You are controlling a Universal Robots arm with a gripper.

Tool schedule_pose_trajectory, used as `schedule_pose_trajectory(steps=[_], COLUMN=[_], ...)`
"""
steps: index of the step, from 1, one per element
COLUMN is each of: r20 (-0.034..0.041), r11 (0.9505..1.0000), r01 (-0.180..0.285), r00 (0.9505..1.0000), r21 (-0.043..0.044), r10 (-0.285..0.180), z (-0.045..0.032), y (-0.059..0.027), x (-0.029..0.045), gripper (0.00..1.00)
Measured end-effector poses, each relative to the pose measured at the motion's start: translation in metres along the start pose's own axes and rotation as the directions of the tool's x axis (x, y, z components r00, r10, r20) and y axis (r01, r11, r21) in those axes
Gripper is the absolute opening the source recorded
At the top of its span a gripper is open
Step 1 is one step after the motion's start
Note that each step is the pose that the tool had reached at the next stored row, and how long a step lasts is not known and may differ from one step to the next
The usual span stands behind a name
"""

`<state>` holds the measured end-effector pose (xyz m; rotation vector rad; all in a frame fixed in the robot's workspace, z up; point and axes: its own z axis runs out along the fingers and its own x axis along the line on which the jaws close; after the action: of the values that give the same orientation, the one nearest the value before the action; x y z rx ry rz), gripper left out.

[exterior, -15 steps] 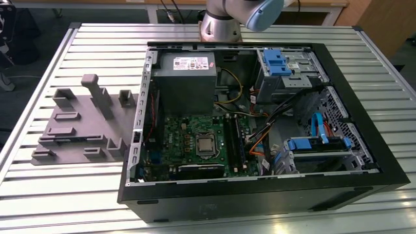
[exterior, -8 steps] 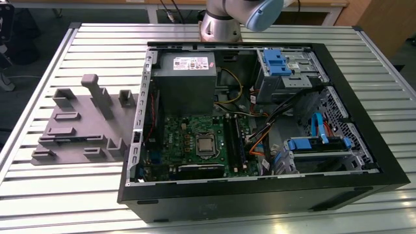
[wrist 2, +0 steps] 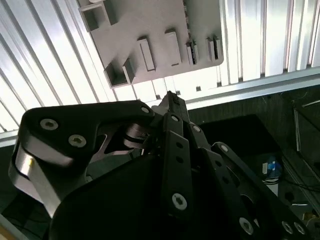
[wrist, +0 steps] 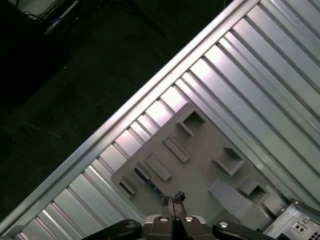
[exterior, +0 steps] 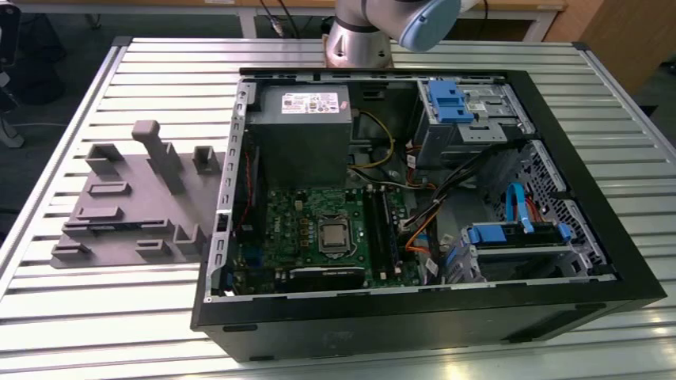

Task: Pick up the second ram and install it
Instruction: 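Pick up the second ram and move it above second insertion slot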

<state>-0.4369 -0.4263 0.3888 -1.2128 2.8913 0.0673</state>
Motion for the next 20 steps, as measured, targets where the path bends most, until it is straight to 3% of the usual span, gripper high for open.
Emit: schedule_pose_trajectory(steps=[9,20], r20=[-0.0043,-0.0089], r11=[0.9968,0.9849], r01=[0.080,0.173], r00=[0.9967,0.9849], r21=[-0.0005,-0.0020], r10=[-0.080,-0.173], z=[0.0002,0.0004], y=[0.0011,0.0017], x=[0.0011,0.0017], gripper=[0.11,0.11])
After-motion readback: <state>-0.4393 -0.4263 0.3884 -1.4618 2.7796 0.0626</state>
